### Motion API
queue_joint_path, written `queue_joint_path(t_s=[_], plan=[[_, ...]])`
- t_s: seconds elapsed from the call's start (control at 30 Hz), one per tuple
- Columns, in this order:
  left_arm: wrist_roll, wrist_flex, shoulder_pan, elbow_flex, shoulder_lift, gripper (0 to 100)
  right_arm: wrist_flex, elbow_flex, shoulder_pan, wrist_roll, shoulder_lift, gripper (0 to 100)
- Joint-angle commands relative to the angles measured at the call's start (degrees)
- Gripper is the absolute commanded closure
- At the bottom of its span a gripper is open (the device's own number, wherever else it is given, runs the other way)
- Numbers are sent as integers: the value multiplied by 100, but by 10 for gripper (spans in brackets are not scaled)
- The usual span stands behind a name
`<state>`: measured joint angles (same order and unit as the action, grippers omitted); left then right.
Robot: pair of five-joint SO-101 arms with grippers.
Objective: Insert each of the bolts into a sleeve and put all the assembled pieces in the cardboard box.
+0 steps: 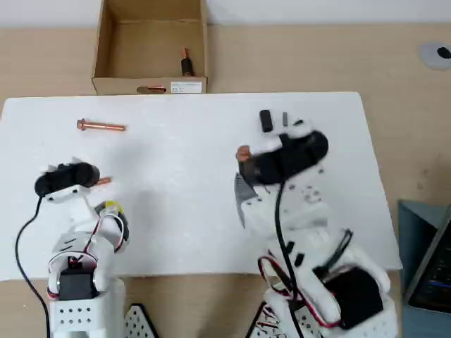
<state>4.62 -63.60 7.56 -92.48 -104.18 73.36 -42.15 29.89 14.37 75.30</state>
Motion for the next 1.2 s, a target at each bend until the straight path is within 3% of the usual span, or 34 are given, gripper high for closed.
queue_joint_path(t_s=[0.0,0.53,1.17], plan=[[-44,44,53,-97,-31,999,-466,743,-75,18,-655,989],[-18,44,53,-97,-31,998,-2057,3644,-75,-273,-5200,989],[-18,44,53,-97,-31,998,-2224,9640,-75,-2127,-10967,989]])
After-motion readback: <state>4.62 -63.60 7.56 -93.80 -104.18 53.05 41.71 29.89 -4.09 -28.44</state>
